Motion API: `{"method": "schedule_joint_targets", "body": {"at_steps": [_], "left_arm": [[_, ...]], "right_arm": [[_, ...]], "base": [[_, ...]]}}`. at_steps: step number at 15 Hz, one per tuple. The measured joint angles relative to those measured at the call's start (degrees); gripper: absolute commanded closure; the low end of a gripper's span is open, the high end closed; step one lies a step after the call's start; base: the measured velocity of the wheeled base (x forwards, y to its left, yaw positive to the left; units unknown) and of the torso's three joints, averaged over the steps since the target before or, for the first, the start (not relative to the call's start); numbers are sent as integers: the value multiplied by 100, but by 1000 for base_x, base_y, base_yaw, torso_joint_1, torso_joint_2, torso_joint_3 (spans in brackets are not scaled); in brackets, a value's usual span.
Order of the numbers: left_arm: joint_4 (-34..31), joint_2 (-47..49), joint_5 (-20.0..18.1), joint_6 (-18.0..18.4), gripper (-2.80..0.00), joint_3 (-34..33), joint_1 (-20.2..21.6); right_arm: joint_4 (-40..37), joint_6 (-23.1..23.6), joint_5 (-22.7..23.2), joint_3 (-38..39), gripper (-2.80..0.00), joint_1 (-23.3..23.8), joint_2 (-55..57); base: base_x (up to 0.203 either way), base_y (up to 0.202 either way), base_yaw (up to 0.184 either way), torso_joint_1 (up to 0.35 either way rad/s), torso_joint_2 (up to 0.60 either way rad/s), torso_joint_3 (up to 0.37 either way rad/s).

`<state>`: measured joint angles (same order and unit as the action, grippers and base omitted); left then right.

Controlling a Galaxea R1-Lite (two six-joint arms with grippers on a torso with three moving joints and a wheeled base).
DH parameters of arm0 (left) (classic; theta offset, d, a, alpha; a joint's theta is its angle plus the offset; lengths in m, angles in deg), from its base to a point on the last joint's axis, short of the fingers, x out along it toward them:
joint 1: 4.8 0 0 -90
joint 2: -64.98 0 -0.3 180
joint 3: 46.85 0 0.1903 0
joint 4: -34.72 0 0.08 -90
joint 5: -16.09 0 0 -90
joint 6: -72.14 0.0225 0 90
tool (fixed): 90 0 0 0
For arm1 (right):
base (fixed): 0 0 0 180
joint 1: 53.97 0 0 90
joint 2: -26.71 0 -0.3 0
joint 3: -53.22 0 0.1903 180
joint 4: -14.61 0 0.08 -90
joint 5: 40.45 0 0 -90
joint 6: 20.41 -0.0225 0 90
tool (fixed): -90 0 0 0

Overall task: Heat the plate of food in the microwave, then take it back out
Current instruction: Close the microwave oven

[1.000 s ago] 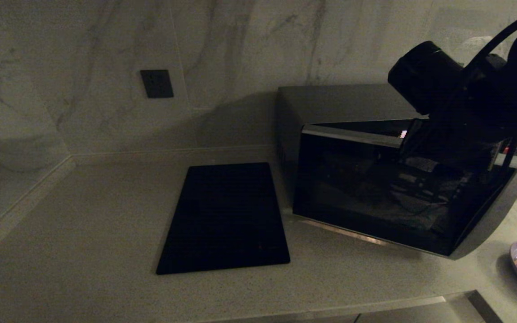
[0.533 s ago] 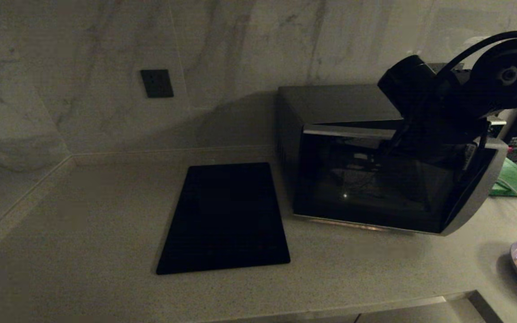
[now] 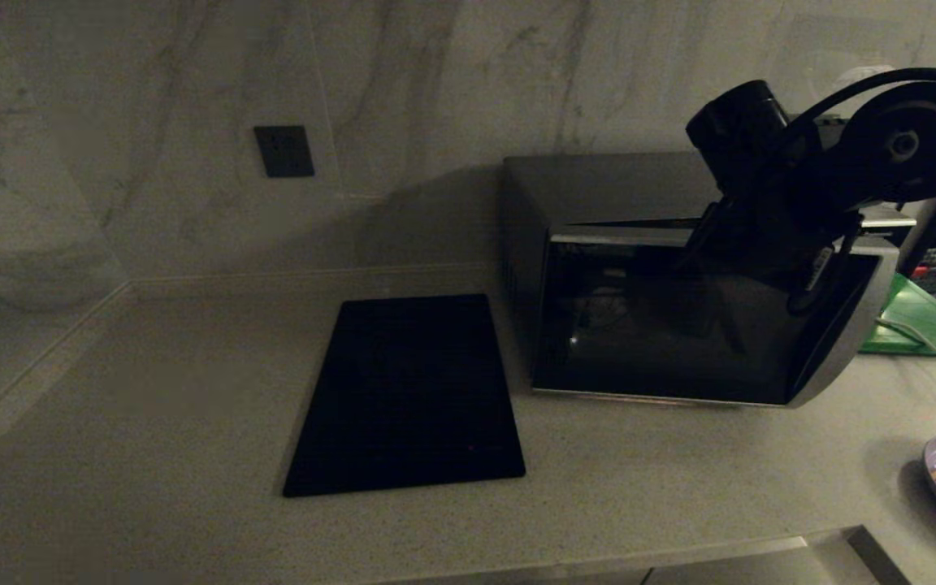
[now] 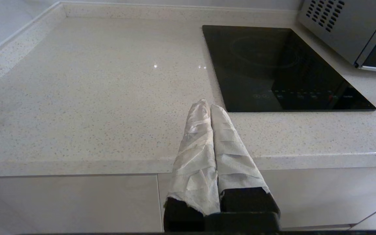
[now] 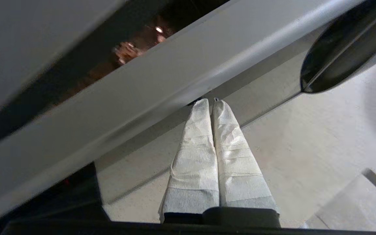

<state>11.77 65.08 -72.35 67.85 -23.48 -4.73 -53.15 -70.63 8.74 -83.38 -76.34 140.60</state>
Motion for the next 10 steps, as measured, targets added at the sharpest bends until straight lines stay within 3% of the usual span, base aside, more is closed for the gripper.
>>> {"method": "schedule_joint_targets", "body": {"at_steps": [10], "left_arm": [[0, 0, -2, 2, 0, 0, -2]], "right_arm": [[803, 240, 526, -3, 0, 337, 128]], "base": [[0, 0, 0, 0, 0, 0]]}}
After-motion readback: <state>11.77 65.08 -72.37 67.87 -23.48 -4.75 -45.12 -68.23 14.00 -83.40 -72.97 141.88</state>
